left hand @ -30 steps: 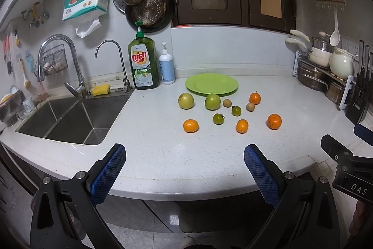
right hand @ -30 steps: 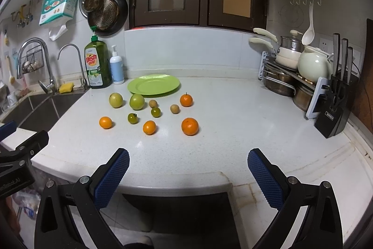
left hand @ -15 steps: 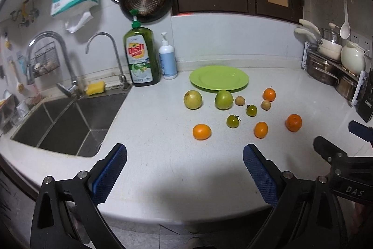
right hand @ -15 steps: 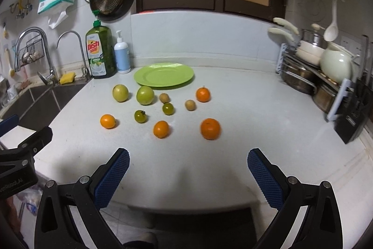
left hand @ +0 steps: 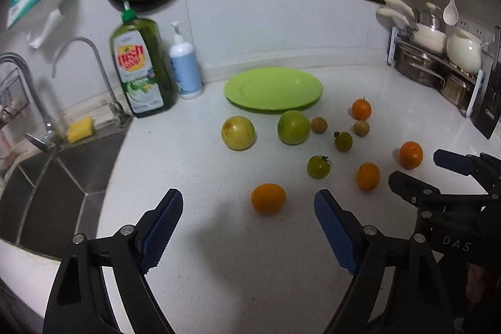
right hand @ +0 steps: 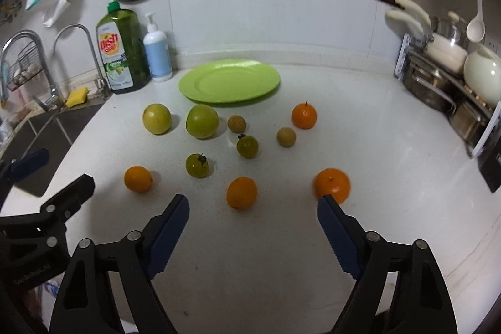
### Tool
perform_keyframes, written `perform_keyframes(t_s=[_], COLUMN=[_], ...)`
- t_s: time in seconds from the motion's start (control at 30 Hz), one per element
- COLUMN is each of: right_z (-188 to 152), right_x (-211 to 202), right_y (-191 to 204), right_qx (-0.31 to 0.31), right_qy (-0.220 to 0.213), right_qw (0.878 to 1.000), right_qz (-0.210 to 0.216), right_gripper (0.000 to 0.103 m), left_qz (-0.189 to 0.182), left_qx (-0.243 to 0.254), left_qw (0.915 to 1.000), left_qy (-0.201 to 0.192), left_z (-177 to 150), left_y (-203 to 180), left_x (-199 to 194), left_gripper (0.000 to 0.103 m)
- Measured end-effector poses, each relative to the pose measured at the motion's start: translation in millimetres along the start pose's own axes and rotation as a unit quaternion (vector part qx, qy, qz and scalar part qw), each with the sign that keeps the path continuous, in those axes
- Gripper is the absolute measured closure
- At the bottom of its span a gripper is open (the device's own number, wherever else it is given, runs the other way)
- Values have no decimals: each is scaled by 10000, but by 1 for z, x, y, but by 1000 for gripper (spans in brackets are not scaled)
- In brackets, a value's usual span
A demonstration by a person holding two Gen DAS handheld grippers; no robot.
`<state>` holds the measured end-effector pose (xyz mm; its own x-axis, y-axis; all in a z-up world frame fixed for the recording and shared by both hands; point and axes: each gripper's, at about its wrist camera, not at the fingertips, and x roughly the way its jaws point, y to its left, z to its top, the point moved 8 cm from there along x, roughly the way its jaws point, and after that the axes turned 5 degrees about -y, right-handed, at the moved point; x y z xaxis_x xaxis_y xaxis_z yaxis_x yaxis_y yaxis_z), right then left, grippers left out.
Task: Organize fruits
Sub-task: 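Move both tools down toward the tangerines in front of the plate, then close the left tool on a tangerine while the right tool grasps another tangerine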
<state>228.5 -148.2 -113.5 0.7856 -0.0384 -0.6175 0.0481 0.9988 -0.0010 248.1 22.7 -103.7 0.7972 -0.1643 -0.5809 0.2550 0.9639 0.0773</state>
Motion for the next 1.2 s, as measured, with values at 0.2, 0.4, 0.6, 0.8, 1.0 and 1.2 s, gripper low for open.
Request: perform_keyframes(t_s=[0.2, 0.4, 0.6, 0.8, 1.0, 1.2], right_z=[-4, -11, -11, -8, -11, -12], right_x=[28, 57, 74, 79, 83, 84], right_y=[6, 7, 5, 8, 8, 11], right_qx=[-11, -69, -82, -130, -113, -109], right_qy=[347, 643, 804, 838, 935, 981], right_qw=[9993, 9969, 9949, 9939, 9926, 9918], right_qz=[112, 453, 598, 707, 767, 808], right_gripper=[30, 38, 43, 51, 59, 67], left_qz=[-104, -7, -14, -65, -196, -306], left_qx=[-108, -277, -357, -376, -407, -427], left_qw=[9993, 9976, 9963, 9957, 9945, 9938], left_qy=[339, 632, 776, 848, 943, 979], left_z=[-9, -19, -20, -20, -22, -24], left_y=[-4, -10, -11, -11, -13, -16], left_x=[33, 55, 67, 78, 83, 83], left_gripper=[25, 30, 38, 46, 58, 65])
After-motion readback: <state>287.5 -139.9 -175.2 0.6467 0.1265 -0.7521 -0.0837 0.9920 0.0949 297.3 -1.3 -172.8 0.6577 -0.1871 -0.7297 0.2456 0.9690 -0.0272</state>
